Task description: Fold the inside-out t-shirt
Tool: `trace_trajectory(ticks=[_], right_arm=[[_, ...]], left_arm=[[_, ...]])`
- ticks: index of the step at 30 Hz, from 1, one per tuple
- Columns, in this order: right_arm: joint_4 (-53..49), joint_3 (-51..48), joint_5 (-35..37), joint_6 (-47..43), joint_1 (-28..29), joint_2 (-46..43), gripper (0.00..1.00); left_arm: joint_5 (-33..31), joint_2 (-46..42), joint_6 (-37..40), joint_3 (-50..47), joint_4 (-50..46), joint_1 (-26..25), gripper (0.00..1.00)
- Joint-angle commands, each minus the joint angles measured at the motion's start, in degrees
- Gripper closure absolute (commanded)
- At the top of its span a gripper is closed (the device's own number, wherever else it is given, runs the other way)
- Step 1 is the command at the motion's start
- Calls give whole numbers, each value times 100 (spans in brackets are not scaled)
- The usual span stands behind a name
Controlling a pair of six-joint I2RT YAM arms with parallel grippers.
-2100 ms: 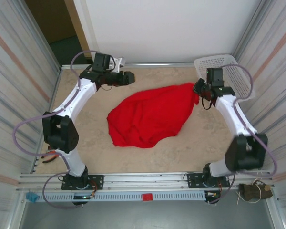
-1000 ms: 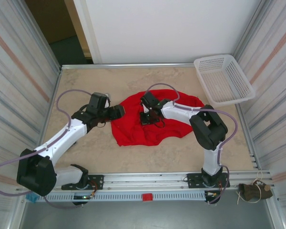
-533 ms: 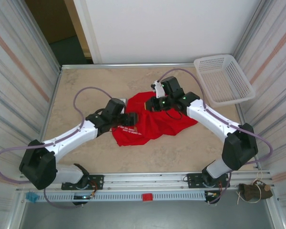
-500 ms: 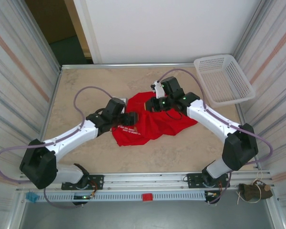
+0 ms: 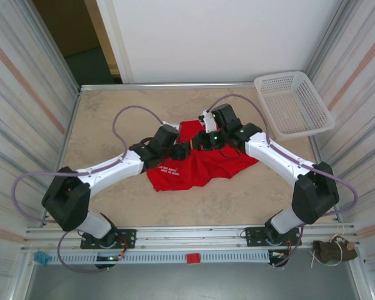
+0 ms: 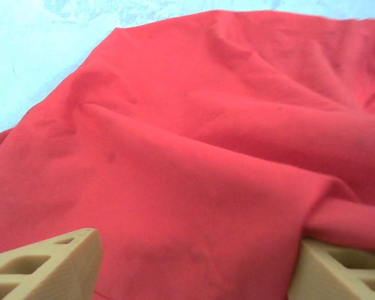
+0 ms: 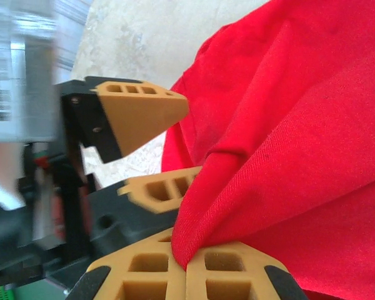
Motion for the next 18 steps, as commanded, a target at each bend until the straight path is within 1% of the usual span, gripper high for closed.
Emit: trace_trajectory(ticks=[1,5,6,7,9,11,12,13,15,17,18], right_arm=[[-22,-39,-194,81,15,-371,100],[-48,-99,-233,95,-23,-548,100],[-57,-105,-235,102,-34,-581,100],[-57,-115,-246,97,-48,-619,100],[-60,-127,-246,97,-72,-653,100],[-66,-164,-234,89,-152,-645,100],[-58,-183,-221,89,-217,-627,100],[-35,-225,-211,80,-312,-589,100],[61,-306,-157,89,-563,-431,100],[189,-309,-41,149,-872,-127,99],[197,-269,102,171,-991,27,80]], left_arm=[[-697,259,-49,255,-231,-46,32],[-724,567,93,410,-272,-20,39],[-705,616,117,429,-245,-7,41],[-646,657,146,438,-196,13,46],[-491,699,262,452,-73,50,64],[-284,651,474,464,45,75,93],[-141,583,539,473,52,109,100],[149,456,627,446,86,178,100],[1037,109,788,307,275,366,100],[2302,-321,767,142,457,642,100],[2930,-495,722,32,638,768,100]])
